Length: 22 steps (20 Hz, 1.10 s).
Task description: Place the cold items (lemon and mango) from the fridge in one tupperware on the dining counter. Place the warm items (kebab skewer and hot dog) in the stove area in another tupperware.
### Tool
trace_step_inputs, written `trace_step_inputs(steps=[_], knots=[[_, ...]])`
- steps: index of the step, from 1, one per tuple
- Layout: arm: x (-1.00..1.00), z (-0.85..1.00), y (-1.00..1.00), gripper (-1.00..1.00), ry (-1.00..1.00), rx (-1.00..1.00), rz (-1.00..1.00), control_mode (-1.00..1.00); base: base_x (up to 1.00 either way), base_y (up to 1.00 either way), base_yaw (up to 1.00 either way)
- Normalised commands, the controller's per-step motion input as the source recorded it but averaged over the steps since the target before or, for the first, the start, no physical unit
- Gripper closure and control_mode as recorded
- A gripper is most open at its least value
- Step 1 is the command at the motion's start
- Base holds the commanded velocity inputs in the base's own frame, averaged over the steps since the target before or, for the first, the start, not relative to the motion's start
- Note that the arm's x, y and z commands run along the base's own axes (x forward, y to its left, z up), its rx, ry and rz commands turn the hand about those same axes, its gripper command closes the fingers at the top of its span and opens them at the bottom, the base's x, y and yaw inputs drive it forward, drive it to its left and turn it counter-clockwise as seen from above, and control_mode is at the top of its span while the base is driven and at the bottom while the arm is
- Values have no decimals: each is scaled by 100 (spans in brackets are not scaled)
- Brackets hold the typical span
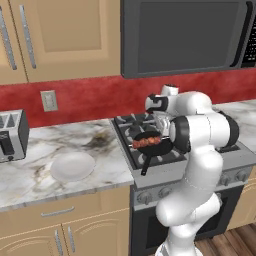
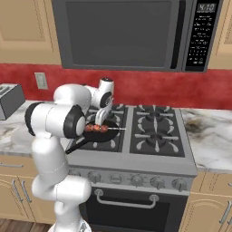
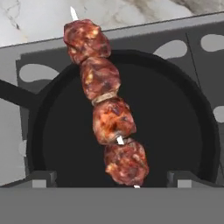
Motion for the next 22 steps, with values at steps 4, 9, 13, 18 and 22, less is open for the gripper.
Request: trace_step_inputs(steps=[4,9,13,18,22], knots=[[38,-27,-2,-100,-4,0,49,-100,0,0,0],[5,-13,0,-100,0,-3,26,-100,0,0,0],[-1,-14,4,-100,0,-2,11,-100,0,0,0],[-21,-7,9,-100,-1,0,2,-100,0,0,0],[-21,-11,11,-100,0,0,0,-100,0,0,0]])
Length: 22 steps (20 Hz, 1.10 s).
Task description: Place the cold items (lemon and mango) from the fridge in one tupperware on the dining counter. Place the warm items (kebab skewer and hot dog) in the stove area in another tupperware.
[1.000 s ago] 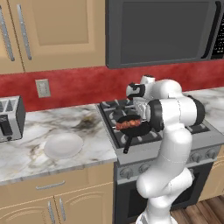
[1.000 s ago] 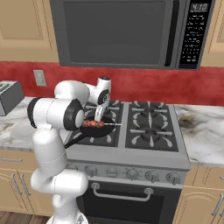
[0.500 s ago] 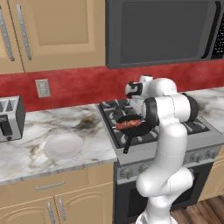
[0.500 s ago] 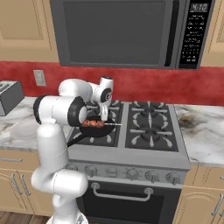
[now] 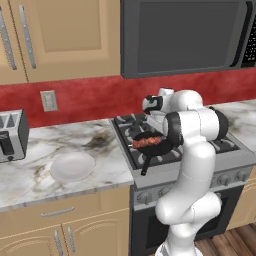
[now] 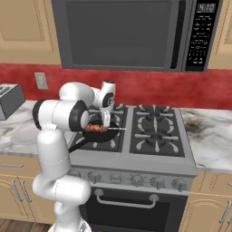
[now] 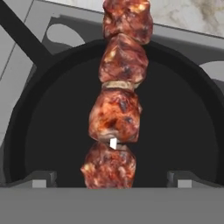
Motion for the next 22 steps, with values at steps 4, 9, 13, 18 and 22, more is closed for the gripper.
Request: trace_step_inputs(steps=[4,9,13,18,22], knots=[[-5,-15,7,-100,0,0,0,-100,0,0,0],[6,-20,0,-100,-5,0,2,-100,0,0,0],[0,-31,0,-100,-10,-1,3,-100,0,0,0],[0,-12,0,-100,-7,0,1,-100,0,0,0],[0,-3,0,-100,-2,0,0,-100,0,0,0]])
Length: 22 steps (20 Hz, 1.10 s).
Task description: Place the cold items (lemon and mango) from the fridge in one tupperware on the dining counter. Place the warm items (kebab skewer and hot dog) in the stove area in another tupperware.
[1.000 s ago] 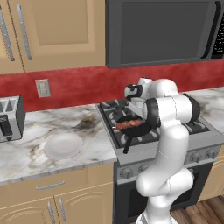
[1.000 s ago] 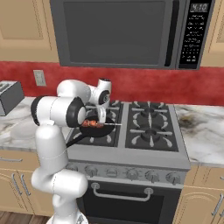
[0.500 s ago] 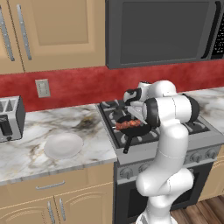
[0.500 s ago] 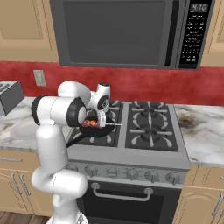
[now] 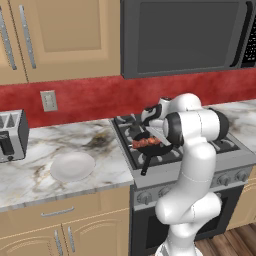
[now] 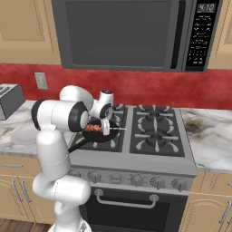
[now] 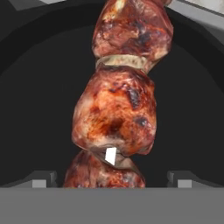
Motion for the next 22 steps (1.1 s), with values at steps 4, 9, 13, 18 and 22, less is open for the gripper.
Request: trace_step_inputs(steps=[4,9,13,18,22], knots=[[0,0,0,-100,-1,0,0,-100,0,0,0],[0,0,0,100,0,0,0,-100,0,0,0],[0,0,0,100,0,0,0,-100,0,0,0],[-29,38,5,100,-5,0,0,-100,0,0,0],[-89,99,11,100,-19,0,-2,-100,0,0,0]])
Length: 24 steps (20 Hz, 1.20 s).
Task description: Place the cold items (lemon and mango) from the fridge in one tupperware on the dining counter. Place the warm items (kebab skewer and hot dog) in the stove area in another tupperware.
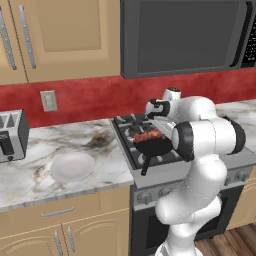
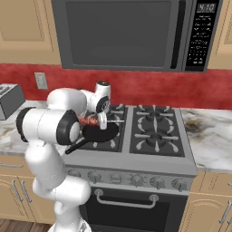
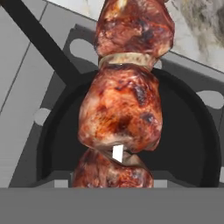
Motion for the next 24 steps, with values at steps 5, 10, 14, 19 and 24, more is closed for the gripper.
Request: trace_step_inputs(steps=[5,10,14,19,24], knots=[[-100,90,14,100,-10,0,-12,-100,0,0,0],[-100,47,2,100,2,0,-24,-100,0,0,0],[-100,24,4,100,7,-5,-25,-100,0,0,0],[-76,24,9,100,4,-4,-13,-100,0,0,0],[-5,1,0,100,1,0,-1,-100,0,0,0]])
